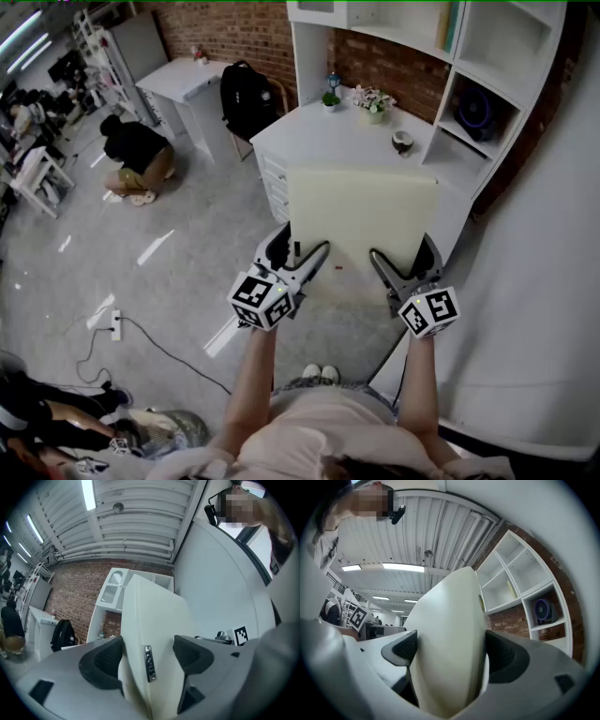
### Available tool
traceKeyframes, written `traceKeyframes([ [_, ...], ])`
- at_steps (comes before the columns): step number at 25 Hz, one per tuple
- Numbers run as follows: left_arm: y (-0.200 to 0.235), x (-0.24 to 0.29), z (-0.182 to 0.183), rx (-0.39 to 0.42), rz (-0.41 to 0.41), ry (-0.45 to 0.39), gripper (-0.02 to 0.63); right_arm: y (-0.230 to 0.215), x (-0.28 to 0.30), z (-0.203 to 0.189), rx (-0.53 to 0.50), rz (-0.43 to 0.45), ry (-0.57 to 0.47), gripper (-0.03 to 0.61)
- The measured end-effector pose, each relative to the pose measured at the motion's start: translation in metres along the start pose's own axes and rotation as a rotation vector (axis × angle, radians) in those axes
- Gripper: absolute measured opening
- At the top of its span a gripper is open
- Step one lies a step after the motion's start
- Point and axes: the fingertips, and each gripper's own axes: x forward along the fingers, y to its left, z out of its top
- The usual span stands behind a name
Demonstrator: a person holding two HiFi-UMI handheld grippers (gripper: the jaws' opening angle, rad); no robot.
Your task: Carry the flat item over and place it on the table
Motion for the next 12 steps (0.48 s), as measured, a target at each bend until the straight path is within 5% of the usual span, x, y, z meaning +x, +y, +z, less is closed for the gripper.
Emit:
traceKeyframes([
  [12,0.0034,-0.0041,0.0003,-0.010,-0.001,0.000,0.336,0.0054,0.0019,0.0014,-0.019,0.007,0.002,0.469],
])
